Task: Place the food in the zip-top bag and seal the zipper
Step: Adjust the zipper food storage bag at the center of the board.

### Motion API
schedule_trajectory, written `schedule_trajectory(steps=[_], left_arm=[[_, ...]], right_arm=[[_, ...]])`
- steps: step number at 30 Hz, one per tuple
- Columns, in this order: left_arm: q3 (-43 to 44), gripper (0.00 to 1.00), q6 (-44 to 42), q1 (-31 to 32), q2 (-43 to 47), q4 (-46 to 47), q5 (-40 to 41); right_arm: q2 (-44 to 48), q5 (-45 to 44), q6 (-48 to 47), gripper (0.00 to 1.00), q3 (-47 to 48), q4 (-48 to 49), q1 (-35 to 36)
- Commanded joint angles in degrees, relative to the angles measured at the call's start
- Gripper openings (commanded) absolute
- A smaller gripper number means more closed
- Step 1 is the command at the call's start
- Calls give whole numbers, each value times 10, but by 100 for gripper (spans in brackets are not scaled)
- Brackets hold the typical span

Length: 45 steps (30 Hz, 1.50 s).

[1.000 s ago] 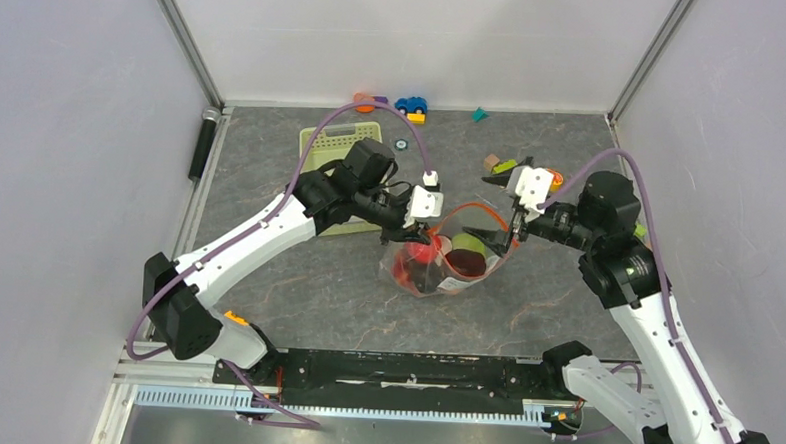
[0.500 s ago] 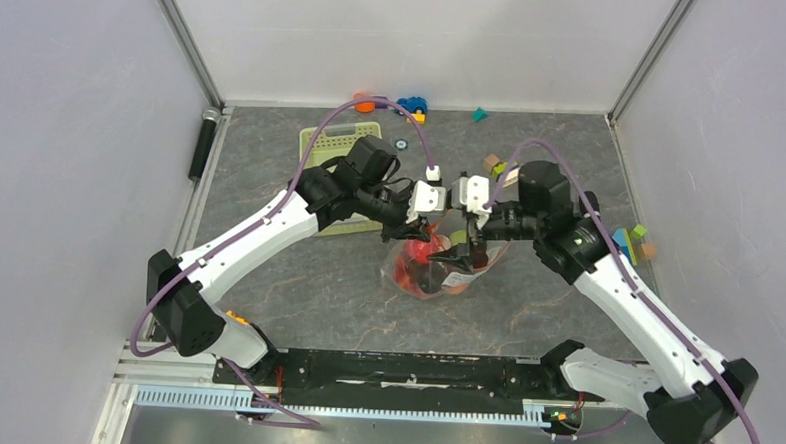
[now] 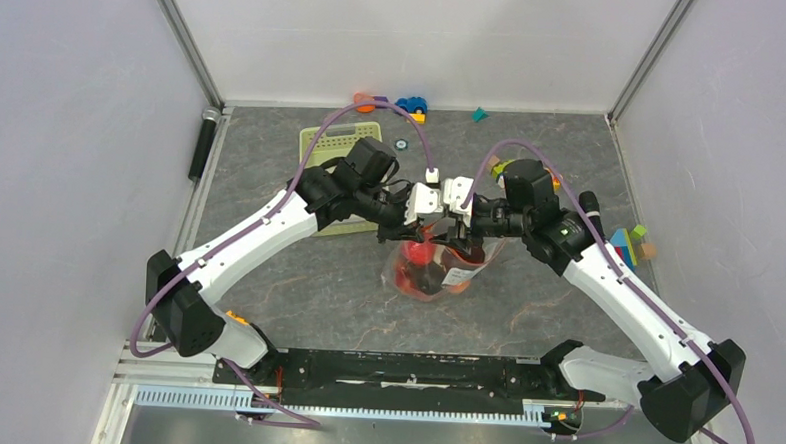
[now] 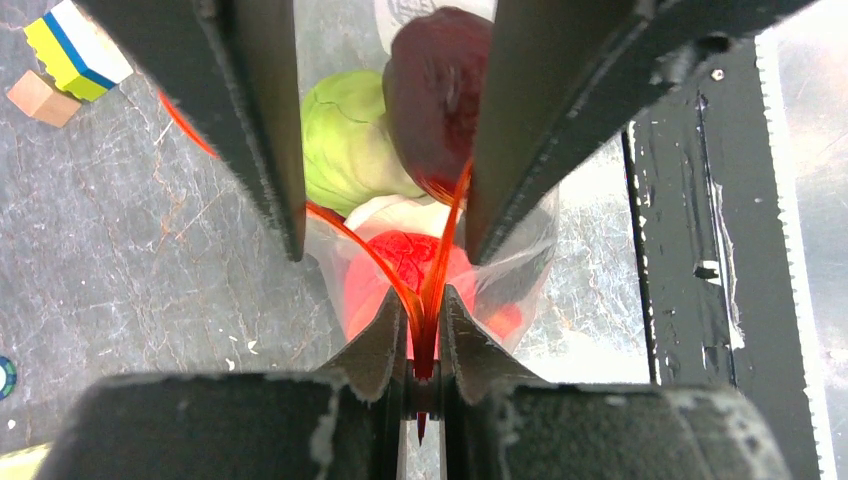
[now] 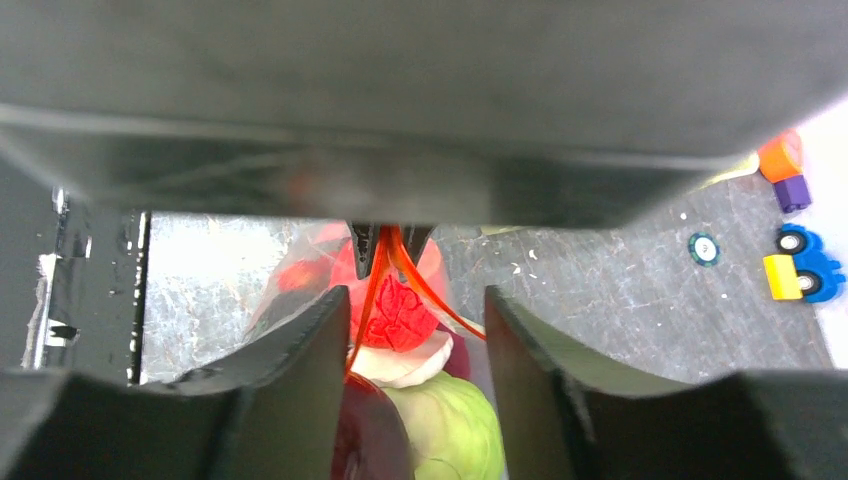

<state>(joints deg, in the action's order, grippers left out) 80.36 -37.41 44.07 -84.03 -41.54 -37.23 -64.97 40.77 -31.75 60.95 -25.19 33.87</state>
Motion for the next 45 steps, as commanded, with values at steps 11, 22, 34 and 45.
schedule_trajectory(steps=[11,22,34,45], left_arm=[[5,2,-28,1,38,22,-51],[-19,2,-56,1,55,29,-72],[-156,87,173,1,128,254,57],[-427,100,465,0,315,526,264]], right_arm=[[8,19,-75,54,-28,-29,3],[-4,28,-84,27,-34,-32,3],[20,19,-23,0,-52,26,3],[13,-10,64,0,-52,72,3]])
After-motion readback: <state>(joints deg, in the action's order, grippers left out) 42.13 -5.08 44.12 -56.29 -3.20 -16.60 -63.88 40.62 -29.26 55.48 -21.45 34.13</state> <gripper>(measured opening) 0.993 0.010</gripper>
